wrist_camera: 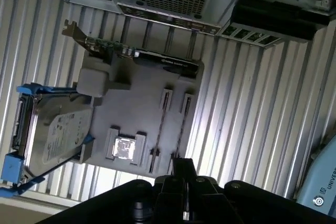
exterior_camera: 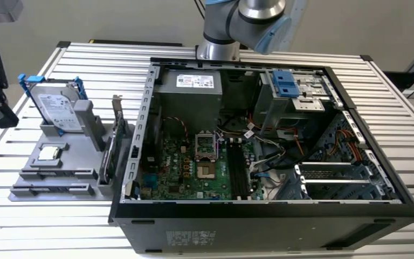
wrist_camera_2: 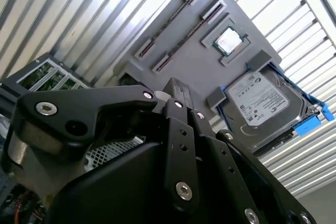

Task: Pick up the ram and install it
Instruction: 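Pick up the ram and move it above insertion slot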

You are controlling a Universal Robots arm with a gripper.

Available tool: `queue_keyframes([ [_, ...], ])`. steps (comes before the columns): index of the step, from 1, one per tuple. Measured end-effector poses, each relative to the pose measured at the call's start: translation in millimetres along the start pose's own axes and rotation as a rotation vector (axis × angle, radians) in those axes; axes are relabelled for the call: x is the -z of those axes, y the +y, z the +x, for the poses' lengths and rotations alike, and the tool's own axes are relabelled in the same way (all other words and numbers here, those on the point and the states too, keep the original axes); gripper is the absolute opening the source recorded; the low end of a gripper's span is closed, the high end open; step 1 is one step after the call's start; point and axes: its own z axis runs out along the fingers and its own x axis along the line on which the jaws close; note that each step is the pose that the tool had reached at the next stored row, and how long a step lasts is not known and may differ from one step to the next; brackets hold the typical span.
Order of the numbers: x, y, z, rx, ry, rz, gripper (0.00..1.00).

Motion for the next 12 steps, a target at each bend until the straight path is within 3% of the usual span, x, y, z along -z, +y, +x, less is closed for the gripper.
queue_keyframes([
  [12,-0.5,0.0,0.0,-0.112,-0.0029,-0.0001,0.0],
])
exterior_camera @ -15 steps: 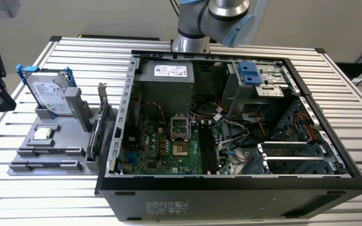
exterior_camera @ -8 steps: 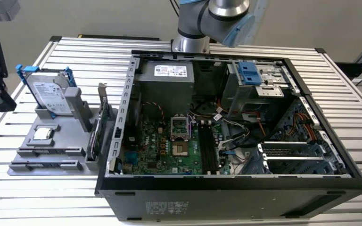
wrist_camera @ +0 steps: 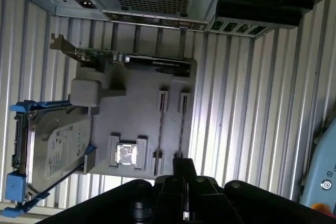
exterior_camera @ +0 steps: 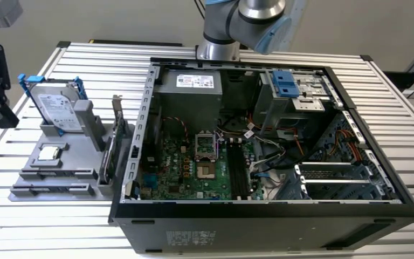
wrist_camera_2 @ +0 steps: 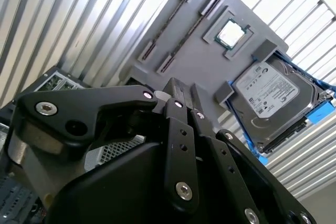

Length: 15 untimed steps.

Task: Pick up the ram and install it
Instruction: 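Pick up the ram and move it above insertion slot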

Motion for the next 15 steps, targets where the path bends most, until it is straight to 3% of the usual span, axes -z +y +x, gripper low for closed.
queue_keyframes([
  [15,-0.5,0.0,0.0,-0.104,-0.0023,-0.0001,0.0],
])
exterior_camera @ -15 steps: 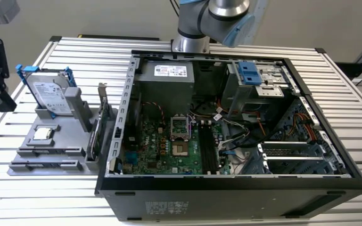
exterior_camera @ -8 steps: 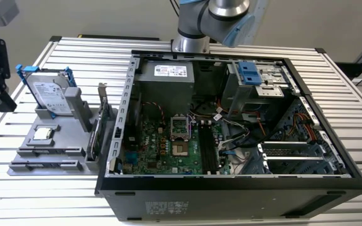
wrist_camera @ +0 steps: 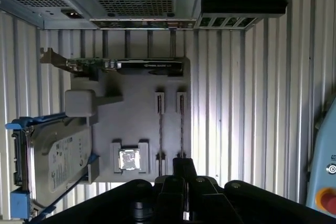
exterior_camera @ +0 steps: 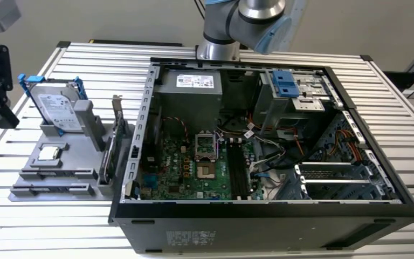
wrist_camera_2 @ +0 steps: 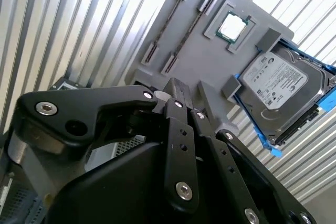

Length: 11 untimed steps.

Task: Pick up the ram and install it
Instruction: 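Pick up the ram and move it above insertion slot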

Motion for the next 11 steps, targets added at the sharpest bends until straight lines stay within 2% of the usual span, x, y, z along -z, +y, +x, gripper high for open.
queue_keyframes([
  [11,0.0,0.0,0.0,-0.016,-0.0004,0.0,0.0],
])
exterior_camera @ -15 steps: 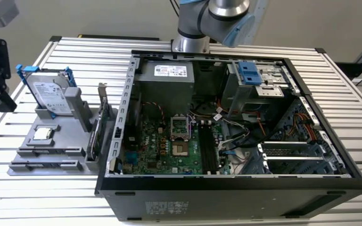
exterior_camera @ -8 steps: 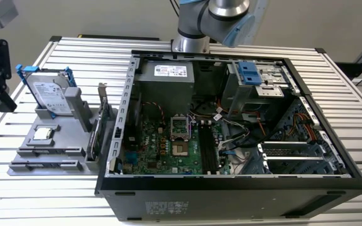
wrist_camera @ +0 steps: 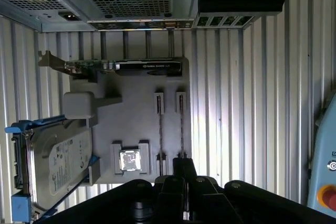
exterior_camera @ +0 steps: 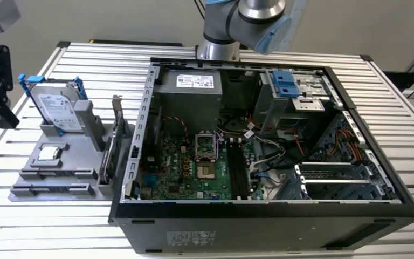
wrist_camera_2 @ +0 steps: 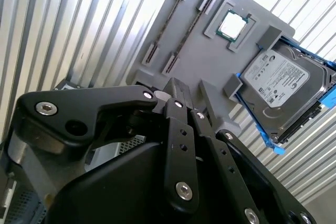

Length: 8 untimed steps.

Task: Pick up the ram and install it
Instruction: 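Pick up the ram and move it above insertion slot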

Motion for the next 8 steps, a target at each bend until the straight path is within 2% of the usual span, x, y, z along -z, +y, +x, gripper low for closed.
queue_keyframes([
  [3,0.0,0.0,0.0,0.0,0.0,0.0,0.0],
  [4,0.0,0.0,0.0,-0.001,0.0,0.0,1.0],
  [8,0.0,0.0,0.0,-0.001,0.0,0.0,1.0],
])
